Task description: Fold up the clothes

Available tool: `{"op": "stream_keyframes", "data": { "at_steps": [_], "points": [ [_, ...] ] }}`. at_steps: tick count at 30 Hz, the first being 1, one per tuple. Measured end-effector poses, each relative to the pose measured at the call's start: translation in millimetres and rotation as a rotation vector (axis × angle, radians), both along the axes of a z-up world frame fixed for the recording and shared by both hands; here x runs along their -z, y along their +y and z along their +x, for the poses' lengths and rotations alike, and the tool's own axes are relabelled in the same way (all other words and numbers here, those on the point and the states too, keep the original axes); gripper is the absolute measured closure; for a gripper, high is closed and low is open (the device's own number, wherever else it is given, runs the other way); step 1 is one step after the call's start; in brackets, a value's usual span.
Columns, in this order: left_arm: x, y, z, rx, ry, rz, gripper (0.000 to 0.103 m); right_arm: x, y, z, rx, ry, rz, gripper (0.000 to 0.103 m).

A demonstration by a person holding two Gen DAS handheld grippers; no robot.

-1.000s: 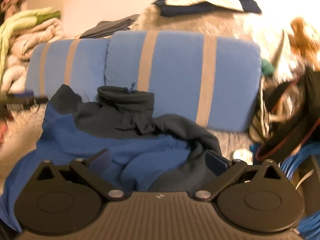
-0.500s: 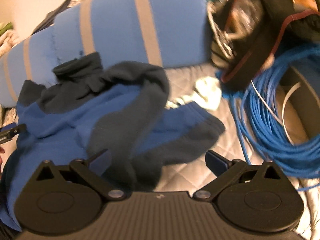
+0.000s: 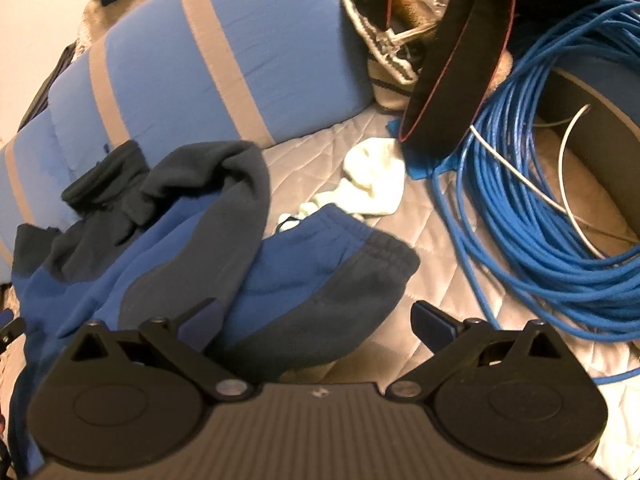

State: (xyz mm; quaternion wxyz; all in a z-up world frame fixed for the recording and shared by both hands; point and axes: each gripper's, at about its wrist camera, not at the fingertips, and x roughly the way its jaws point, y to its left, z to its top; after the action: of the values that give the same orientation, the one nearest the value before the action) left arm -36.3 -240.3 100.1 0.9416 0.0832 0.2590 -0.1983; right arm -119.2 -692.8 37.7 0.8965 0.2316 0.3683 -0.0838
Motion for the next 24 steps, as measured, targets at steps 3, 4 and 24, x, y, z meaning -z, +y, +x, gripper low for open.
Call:
{"op": "stream_keyframes", "data": {
  "at_steps": [3, 4, 24],
  "points": [
    [0.1, -5.5, -0.4, 0.011, -0.011, 0.009, 0.015, -1.4, -5.4, -1.7, 0.019, -0.01, 0.006, 0.0],
    [0.6, -7.3, 0.2, 0.013, -0.01, 0.014, 0.015, -1.9, -6.0, -2.9, 0.021, -0.013, 0.006, 0.0],
    [-7.6, 5.2, 10.7, -0.061, 0.053, -0.063, 0.015, 0.4, 76.6, 24.5, -0.393, -0.041, -0.072, 0.028]
  ]
}}
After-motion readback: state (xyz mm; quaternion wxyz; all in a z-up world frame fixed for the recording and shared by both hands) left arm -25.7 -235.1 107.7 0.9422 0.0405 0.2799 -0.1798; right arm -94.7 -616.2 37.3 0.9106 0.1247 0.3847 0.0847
